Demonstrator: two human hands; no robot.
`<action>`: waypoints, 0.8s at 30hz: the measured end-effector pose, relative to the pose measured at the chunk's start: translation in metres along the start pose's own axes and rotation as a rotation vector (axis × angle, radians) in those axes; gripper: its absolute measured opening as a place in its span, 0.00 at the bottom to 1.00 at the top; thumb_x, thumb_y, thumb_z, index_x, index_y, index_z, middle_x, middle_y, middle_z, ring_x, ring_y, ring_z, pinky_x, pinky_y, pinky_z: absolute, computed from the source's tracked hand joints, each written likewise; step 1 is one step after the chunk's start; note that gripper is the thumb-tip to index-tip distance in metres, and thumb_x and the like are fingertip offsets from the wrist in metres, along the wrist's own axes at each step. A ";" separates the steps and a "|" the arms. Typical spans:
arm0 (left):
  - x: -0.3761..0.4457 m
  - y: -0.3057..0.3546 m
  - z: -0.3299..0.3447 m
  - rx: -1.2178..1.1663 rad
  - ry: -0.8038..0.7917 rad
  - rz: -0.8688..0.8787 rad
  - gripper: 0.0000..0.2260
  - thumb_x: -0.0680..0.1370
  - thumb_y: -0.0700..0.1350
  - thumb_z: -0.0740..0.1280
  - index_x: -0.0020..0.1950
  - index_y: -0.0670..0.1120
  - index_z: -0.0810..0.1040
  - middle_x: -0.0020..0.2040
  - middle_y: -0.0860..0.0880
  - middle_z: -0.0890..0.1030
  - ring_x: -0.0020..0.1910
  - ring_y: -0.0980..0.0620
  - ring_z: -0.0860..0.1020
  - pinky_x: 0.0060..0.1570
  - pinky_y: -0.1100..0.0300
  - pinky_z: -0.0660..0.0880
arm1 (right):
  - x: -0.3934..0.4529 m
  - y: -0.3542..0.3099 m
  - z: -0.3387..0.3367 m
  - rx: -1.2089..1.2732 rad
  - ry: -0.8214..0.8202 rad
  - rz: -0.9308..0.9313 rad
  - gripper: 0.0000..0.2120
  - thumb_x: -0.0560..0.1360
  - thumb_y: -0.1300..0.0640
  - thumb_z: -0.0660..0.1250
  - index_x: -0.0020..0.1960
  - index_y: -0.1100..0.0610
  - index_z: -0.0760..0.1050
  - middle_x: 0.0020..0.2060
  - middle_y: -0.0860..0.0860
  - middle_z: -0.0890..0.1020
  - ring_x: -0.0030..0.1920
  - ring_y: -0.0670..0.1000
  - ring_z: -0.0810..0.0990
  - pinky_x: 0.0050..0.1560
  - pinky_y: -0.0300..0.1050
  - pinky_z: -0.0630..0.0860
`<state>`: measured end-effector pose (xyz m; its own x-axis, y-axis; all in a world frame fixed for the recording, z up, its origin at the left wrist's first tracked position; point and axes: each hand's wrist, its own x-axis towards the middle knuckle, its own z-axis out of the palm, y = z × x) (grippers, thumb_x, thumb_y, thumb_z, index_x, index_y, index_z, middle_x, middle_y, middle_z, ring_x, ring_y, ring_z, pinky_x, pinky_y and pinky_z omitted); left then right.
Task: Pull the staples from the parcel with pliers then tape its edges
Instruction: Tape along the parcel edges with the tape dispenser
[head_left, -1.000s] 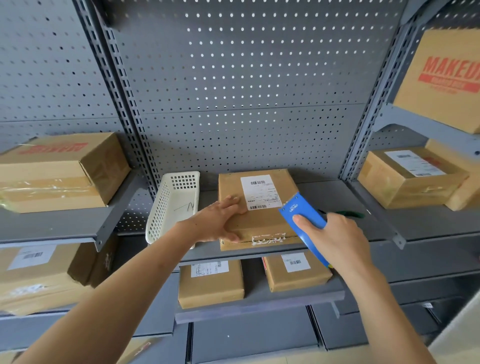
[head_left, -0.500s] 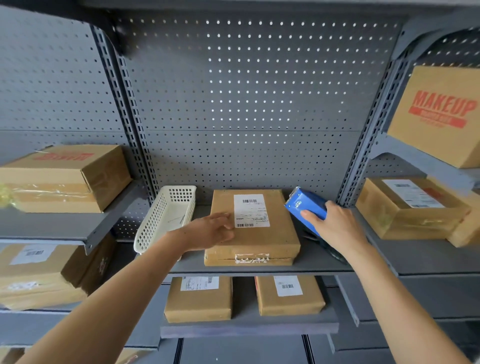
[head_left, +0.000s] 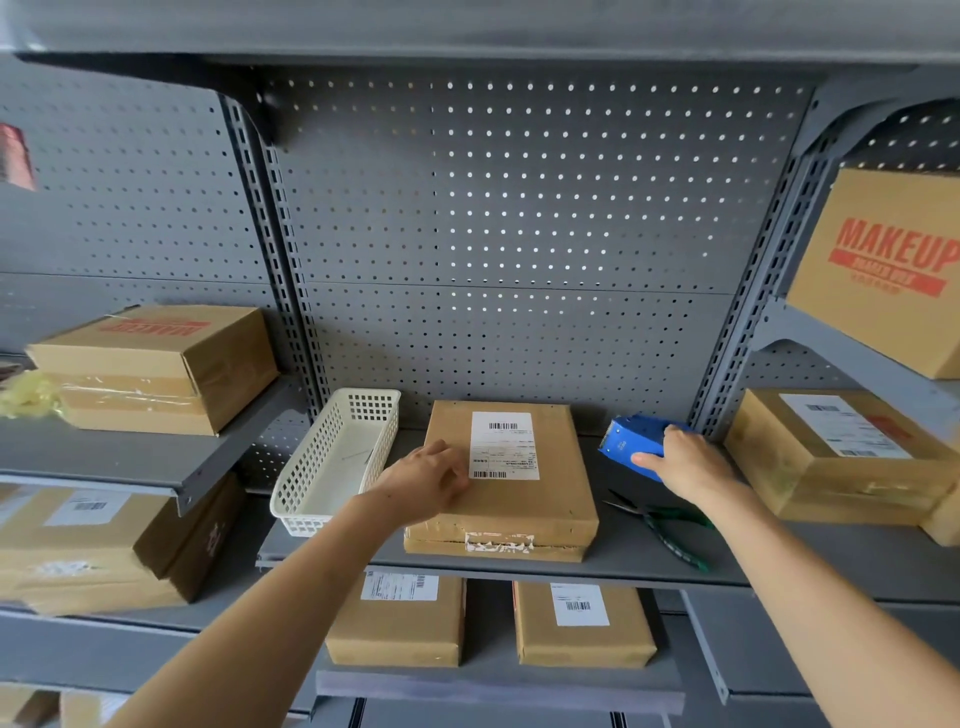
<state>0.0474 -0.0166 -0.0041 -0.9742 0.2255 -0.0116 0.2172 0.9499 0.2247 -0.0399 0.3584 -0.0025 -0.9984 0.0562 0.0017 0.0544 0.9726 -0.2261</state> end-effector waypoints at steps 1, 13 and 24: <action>0.000 0.000 0.001 -0.005 0.003 -0.005 0.06 0.84 0.54 0.59 0.55 0.55 0.73 0.57 0.55 0.70 0.62 0.49 0.74 0.57 0.56 0.71 | 0.005 0.002 0.003 -0.014 -0.016 -0.003 0.22 0.80 0.40 0.70 0.55 0.59 0.70 0.55 0.57 0.82 0.49 0.58 0.78 0.44 0.49 0.72; -0.003 0.003 0.004 -0.042 0.004 -0.014 0.08 0.85 0.53 0.59 0.59 0.52 0.72 0.65 0.53 0.71 0.64 0.48 0.73 0.64 0.51 0.73 | 0.027 0.003 0.031 -0.085 -0.105 0.043 0.29 0.81 0.42 0.69 0.71 0.62 0.71 0.61 0.57 0.82 0.57 0.57 0.82 0.47 0.48 0.76; -0.001 0.006 0.006 0.009 0.023 0.004 0.12 0.86 0.52 0.56 0.65 0.49 0.70 0.69 0.50 0.72 0.62 0.46 0.76 0.59 0.51 0.76 | 0.030 0.008 0.044 -0.134 -0.071 0.011 0.27 0.78 0.42 0.73 0.66 0.61 0.74 0.57 0.58 0.83 0.55 0.58 0.83 0.45 0.50 0.77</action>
<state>0.0503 -0.0104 -0.0086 -0.9744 0.2244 0.0122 0.2217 0.9509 0.2162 -0.0702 0.3586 -0.0467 -0.9960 0.0552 -0.0704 0.0617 0.9936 -0.0941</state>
